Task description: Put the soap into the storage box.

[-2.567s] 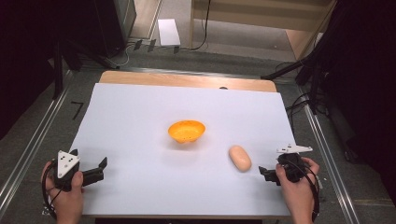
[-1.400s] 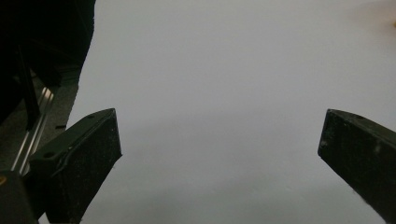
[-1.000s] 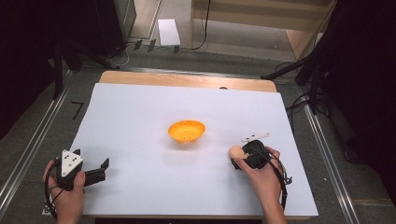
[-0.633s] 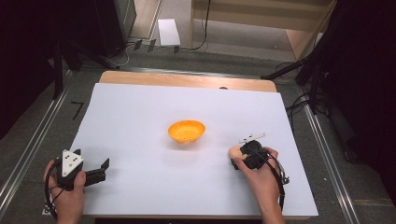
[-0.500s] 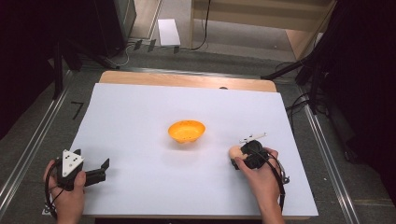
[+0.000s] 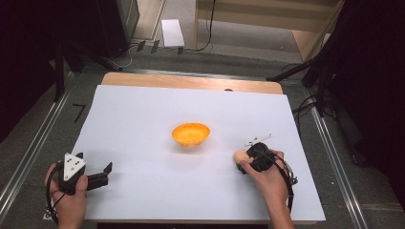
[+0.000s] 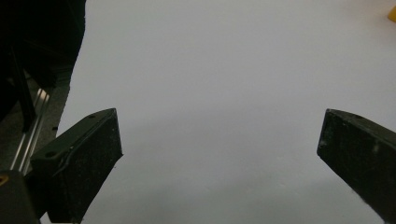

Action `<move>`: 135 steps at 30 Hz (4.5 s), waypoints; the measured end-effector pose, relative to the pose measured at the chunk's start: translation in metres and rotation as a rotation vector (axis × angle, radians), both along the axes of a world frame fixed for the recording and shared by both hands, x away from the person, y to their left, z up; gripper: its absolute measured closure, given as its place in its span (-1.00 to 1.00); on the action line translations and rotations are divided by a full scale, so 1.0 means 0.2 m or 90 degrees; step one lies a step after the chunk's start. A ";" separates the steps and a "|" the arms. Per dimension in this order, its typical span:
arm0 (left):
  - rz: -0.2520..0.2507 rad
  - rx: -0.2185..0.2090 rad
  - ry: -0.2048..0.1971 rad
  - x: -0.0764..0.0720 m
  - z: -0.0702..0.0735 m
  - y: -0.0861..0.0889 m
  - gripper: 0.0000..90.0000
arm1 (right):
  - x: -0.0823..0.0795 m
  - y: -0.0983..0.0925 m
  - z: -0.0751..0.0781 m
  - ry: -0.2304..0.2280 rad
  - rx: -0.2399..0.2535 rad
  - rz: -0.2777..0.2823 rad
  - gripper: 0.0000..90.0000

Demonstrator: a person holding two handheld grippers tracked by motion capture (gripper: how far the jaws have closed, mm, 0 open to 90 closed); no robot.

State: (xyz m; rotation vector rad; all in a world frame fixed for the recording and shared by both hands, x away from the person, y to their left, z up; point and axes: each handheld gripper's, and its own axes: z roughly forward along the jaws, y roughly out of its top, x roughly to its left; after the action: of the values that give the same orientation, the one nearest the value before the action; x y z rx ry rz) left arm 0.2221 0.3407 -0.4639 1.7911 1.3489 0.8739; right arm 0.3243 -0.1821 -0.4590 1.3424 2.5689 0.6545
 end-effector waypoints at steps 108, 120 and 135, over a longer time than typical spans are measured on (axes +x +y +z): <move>-0.009 -0.012 0.002 0.00 0.00 0.01 -0.99 | 0.48 0.68 0.42 -0.110 -0.017 0.546 -0.26; -0.010 -0.014 0.002 0.00 0.00 0.01 -0.99 | 0.52 0.78 0.38 -0.086 -0.035 0.596 -0.27; -0.011 -0.014 0.002 0.00 0.00 0.01 -0.99 | 0.56 0.82 0.33 -0.038 -0.058 0.598 -0.28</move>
State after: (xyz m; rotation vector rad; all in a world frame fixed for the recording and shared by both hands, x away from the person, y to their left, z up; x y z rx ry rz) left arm 0.2220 0.3428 -0.4637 1.7847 1.3382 0.8445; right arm 0.4371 -0.0185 -0.3929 0.0034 3.0315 0.6470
